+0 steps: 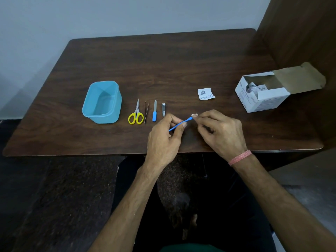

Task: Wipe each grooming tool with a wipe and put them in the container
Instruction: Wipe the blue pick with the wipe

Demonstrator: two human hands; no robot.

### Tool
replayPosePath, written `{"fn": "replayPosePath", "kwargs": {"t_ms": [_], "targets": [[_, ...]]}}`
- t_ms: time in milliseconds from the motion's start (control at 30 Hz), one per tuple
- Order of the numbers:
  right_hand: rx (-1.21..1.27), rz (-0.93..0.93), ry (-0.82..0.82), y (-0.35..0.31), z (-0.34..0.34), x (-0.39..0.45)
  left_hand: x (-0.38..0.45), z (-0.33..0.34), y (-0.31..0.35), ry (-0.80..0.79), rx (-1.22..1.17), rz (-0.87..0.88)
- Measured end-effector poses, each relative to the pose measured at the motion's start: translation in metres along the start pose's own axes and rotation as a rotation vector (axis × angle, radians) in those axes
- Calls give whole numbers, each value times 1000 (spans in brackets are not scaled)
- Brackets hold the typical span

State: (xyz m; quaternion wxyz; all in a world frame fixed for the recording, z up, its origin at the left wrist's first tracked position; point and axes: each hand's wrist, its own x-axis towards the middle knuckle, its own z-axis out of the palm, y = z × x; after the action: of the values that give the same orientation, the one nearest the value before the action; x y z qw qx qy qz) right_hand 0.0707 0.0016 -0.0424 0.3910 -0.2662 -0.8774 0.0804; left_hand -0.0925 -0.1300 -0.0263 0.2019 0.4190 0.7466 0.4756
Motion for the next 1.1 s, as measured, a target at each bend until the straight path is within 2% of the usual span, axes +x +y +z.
{"fn": "replayPosePath", "kwargs": {"t_ms": [167, 233, 367, 600, 733, 1100], "targets": [[30, 190, 115, 2, 1, 3, 2, 0, 1, -1, 0, -20], [60, 145, 119, 0, 0, 1, 2, 0, 1, -5, 17, -18], [18, -34, -14, -3, -1, -1, 2, 0, -1, -5, 12, 1], [18, -23, -31, -1, 0, 0, 2, -2, -2, -17, 3, 50], [29, 44, -51, 0, 2, 3, 2, -3, -2, -20, 7, 48], [38, 19, -48, -2, -1, -1, 0, -5, -1, -40, 6, 74]]}}
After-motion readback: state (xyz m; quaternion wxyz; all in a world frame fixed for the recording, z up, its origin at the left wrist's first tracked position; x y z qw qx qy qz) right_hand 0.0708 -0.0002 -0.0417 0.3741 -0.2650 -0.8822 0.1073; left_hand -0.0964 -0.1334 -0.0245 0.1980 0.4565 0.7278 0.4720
